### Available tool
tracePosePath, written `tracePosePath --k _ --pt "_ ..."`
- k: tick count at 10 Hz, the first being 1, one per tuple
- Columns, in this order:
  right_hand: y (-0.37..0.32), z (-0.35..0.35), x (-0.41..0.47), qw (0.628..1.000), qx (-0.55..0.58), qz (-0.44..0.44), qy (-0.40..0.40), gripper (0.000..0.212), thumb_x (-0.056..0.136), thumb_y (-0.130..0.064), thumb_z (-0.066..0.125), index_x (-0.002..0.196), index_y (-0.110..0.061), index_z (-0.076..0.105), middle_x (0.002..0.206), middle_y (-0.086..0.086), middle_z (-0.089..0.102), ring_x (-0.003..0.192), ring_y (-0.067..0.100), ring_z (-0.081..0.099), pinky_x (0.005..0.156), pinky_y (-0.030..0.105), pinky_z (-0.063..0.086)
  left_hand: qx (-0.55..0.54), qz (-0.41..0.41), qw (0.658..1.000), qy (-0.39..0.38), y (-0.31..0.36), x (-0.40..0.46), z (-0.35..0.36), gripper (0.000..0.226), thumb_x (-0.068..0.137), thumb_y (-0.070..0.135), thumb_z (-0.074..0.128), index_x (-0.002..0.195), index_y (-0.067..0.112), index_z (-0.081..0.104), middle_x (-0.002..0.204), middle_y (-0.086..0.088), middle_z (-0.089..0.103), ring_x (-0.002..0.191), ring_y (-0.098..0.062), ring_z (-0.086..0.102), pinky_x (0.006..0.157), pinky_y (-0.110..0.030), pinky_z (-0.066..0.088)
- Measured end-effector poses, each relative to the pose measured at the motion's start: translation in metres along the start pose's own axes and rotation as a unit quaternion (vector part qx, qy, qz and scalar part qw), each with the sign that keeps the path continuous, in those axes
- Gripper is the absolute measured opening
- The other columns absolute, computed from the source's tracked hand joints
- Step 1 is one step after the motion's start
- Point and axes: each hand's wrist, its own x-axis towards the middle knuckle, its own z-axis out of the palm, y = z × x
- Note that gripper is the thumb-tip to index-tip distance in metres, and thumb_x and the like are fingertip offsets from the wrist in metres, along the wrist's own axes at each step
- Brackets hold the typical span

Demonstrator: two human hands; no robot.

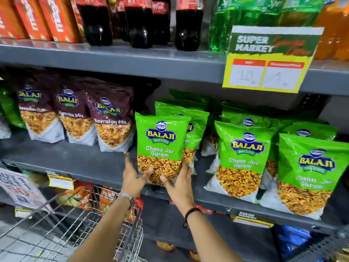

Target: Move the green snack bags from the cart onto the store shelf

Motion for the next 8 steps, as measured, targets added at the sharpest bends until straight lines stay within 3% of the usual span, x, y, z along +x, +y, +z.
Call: tracePosePath --k 1,2,3,4,5,6,7,8 --pt "-0.001 0.007 0.002 1.0 -0.005 0.02 0.007 0.081 0.081 -0.033 0.063 0.141 -0.011 0.012 0.146 0.014 0.024 0.132 0.032 0.033 0.102 0.04 0.039 -0.014 -0.01 0.998 -0.054 -0.005 0.004 0.005 0.071 0.081 0.002 0.059 0.137 0.007 0.014 0.136 -0.021 0.041 0.123 -0.033 0.045 0.096 -0.033 0.041" --pt "0.001 0.006 0.001 0.999 -0.003 0.021 0.027 0.075 0.083 -0.03 0.061 0.14 -0.008 0.017 0.145 0.015 0.027 0.13 0.032 0.036 0.098 0.039 0.041 0.051 0.033 0.998 -0.019 -0.012 0.005 0.015 0.067 0.079 0.005 0.062 0.134 0.009 0.023 0.117 -0.011 0.054 0.101 -0.023 0.054 0.067 -0.001 0.039" --pt "0.006 -0.003 -0.002 0.999 0.009 0.018 0.041 0.072 0.083 -0.028 0.062 0.138 -0.007 0.021 0.139 0.016 0.032 0.127 0.032 0.038 0.097 0.038 0.04 0.047 0.064 0.997 -0.015 -0.012 0.002 0.024 0.07 0.077 0.005 0.064 0.134 0.011 0.024 0.111 -0.004 0.053 0.097 -0.018 0.052 0.061 0.004 0.037" --pt "0.012 -0.016 -0.005 0.999 0.015 0.021 0.044 0.069 0.083 -0.026 0.062 0.137 -0.008 0.022 0.134 0.016 0.034 0.123 0.032 0.041 0.098 0.041 0.04 0.024 0.077 0.996 -0.022 -0.012 -0.002 0.041 0.069 0.077 0.001 0.063 0.133 0.011 0.025 0.116 -0.008 0.054 0.106 -0.019 0.051 0.085 -0.019 0.041" --pt "0.014 -0.02 -0.004 0.999 0.012 0.021 0.029 0.07 0.084 -0.025 0.06 0.138 -0.009 0.019 0.135 0.016 0.033 0.123 0.031 0.042 0.101 0.043 0.04 0.012 0.069 0.997 -0.029 -0.014 0.0 0.047 0.068 0.077 -0.001 0.061 0.133 0.011 0.024 0.118 -0.009 0.052 0.112 -0.025 0.049 0.095 -0.034 0.04" --pt "0.015 -0.02 -0.002 0.999 0.023 0.02 0.02 0.07 0.085 -0.023 0.059 0.139 -0.01 0.016 0.136 0.016 0.03 0.126 0.031 0.04 0.103 0.043 0.037 0.005 0.064 0.997 -0.047 -0.021 0.005 0.047 0.07 0.077 0.0 0.062 0.134 0.011 0.021 0.122 -0.01 0.05 0.118 -0.03 0.048 0.1 -0.041 0.039" --pt "0.015 -0.02 -0.006 0.999 0.024 0.008 0.038 0.073 0.084 -0.024 0.061 0.14 -0.012 0.016 0.139 0.015 0.028 0.129 0.03 0.036 0.103 0.043 0.037 -0.006 0.063 0.997 -0.043 -0.019 0.002 0.047 0.076 0.077 0.007 0.064 0.136 0.011 0.017 0.128 -0.013 0.048 0.12 -0.03 0.047 0.098 -0.038 0.04" --pt "0.016 -0.026 -0.017 0.993 -0.025 -0.033 0.112 0.075 0.083 -0.037 0.058 0.14 -0.013 0.016 0.147 0.011 0.024 0.134 0.027 0.03 0.097 0.044 0.044 -0.021 0.077 0.997 0.002 -0.013 -0.009 0.041 0.099 0.066 0.055 0.063 0.138 0.008 0.014 0.132 -0.004 0.04 0.118 -0.016 0.047 0.097 -0.032 0.036"
